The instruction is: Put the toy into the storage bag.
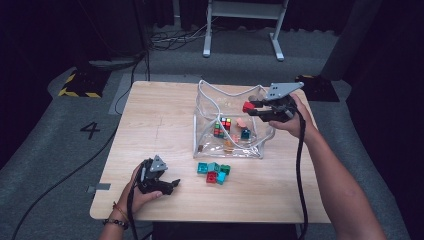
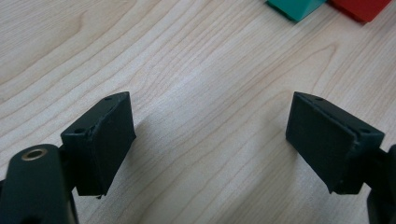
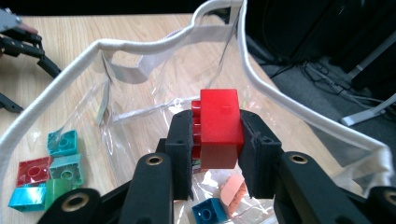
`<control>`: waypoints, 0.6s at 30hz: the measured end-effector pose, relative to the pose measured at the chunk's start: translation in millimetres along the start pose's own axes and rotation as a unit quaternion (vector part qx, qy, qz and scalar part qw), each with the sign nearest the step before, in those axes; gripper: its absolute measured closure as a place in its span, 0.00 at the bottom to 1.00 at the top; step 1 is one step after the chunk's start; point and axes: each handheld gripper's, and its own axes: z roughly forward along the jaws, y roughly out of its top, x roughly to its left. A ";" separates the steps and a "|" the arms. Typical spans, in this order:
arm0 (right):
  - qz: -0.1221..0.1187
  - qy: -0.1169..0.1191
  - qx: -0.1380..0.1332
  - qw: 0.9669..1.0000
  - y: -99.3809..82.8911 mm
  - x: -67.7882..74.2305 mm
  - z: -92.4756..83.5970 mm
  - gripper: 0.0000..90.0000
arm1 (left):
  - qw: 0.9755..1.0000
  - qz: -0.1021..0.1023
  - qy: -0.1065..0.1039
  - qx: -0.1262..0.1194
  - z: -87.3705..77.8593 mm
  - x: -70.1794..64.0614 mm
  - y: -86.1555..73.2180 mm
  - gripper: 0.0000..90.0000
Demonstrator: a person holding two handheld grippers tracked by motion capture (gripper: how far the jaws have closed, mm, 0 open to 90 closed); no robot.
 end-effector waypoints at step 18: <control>-0.040 0.019 0.143 0.989 6.9 -2.4 43.2 0.75 | 1.000 -0.001 -0.001 0.000 0.0 -0.2 -0.1 0.17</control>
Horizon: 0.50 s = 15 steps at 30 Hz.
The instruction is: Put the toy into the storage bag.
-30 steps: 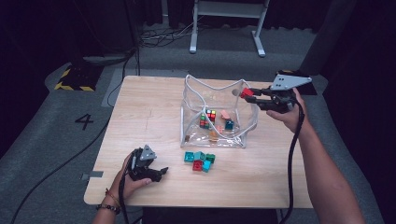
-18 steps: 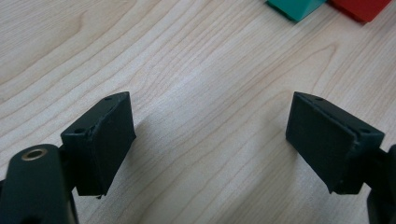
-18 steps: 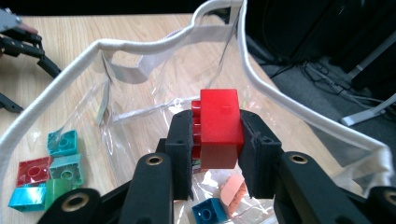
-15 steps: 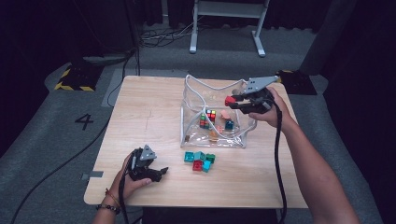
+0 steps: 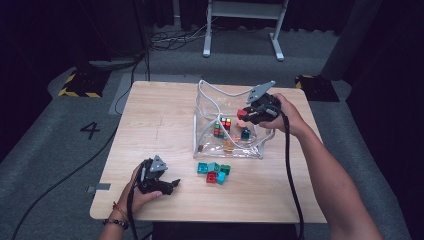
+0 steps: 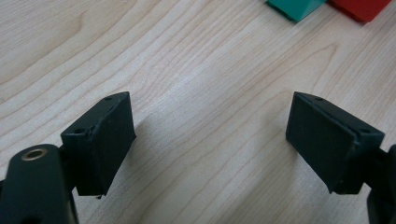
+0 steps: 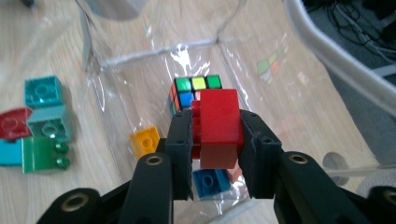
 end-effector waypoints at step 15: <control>0.008 0.019 0.069 0.997 -17.5 -10.2 1.7 0.75 | 1.000 0.001 0.001 0.000 0.0 0.2 0.1 0.17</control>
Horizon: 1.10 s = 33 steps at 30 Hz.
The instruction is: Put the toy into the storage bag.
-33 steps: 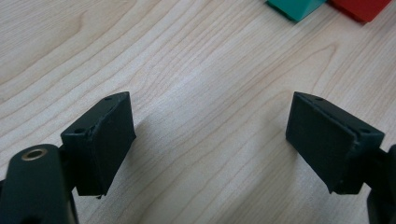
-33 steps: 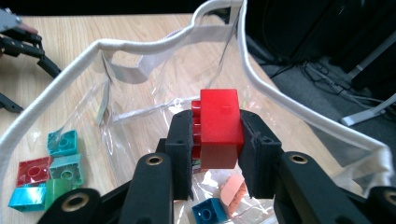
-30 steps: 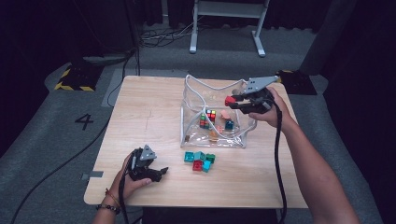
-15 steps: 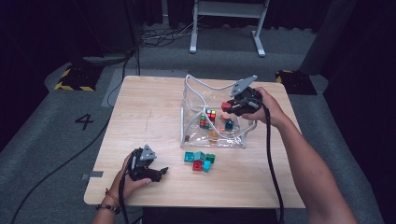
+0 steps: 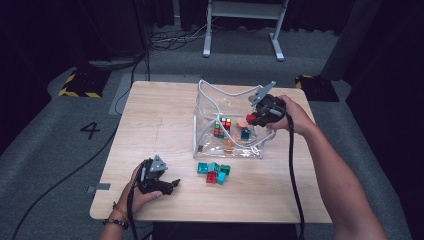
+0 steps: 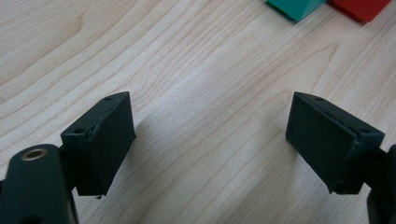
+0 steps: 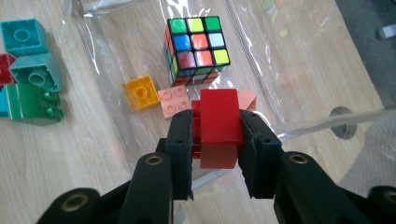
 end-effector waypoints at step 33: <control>0.034 -0.028 -0.044 0.998 -26.3 4.3 -30.2 0.62 | 1.000 0.000 0.000 0.000 -0.1 -0.1 0.0 0.17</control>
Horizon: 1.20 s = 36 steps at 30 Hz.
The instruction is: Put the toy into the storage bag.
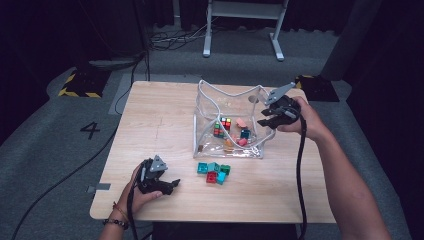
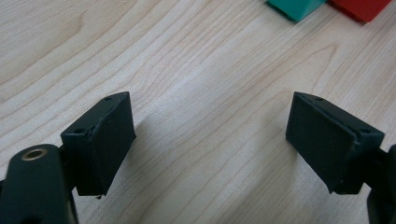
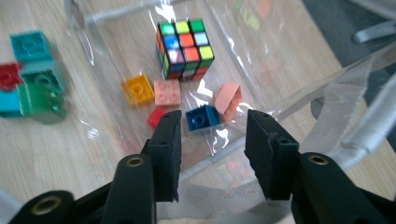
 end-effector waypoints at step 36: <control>0.120 0.014 -0.254 0.960 -133.2 85.4 -25.3 0.45 | 1.000 0.000 0.001 0.000 0.0 -0.1 0.0 0.17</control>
